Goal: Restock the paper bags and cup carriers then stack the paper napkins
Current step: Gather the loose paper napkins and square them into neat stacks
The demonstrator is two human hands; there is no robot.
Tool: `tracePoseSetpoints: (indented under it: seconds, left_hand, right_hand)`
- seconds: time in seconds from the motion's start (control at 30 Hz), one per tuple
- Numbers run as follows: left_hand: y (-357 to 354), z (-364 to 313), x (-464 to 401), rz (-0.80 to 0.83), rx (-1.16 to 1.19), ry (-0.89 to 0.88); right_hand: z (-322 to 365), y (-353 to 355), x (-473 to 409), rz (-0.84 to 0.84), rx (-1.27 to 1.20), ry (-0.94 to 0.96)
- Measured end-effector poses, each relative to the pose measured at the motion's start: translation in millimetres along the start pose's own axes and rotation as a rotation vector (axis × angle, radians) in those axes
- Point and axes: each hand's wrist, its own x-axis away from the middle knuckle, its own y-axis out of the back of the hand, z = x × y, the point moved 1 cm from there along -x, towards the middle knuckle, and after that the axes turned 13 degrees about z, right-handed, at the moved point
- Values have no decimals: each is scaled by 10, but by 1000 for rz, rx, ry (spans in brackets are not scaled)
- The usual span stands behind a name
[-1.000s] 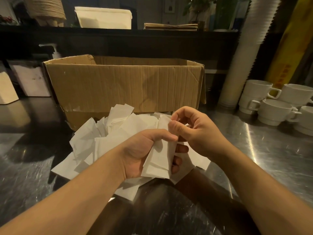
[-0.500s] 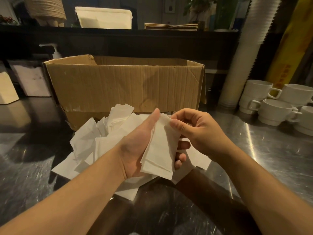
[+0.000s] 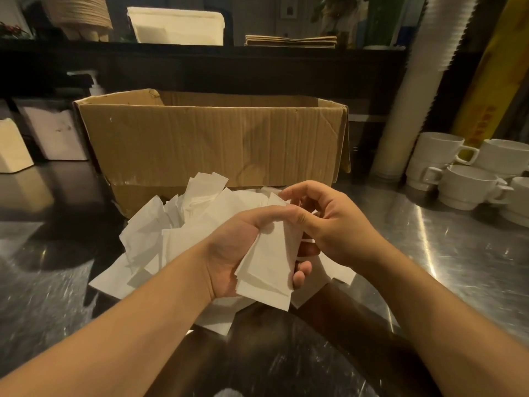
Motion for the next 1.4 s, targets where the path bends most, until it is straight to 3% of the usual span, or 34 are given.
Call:
tracePoseSetpoints:
  seconds: [0.17, 0.27, 0.37, 0.47, 0.63, 0.87, 1.33, 1.4]
  left_hand:
    - [74, -12, -35, -66, 115, -101]
    - [175, -20, -59, -40, 240, -162]
    - [175, -40, -37, -43, 213, -192]
    - [162, -38, -29, -128, 153, -194]
    - [157, -45, -25, -68, 244, -222]
    - [192, -44, -27, -114, 256, -252]
    - [144, -58, -31, -137, 248, -212]
    - [161, -57, -41, -130, 259, -227]
  right_hand:
    - [-14, 62, 25, -133, 195, 202]
    - [13, 16, 63, 2, 325, 269]
    - [1, -99, 58, 141, 480, 241]
    - [1, -153, 55, 118, 540, 266]
    - [-9, -172, 52, 51, 569, 382]
    - [42, -172, 95, 171, 606, 367]
    - [-16, -178, 33, -309, 747, 529]
    - [-4, -187, 33, -311, 755, 532]
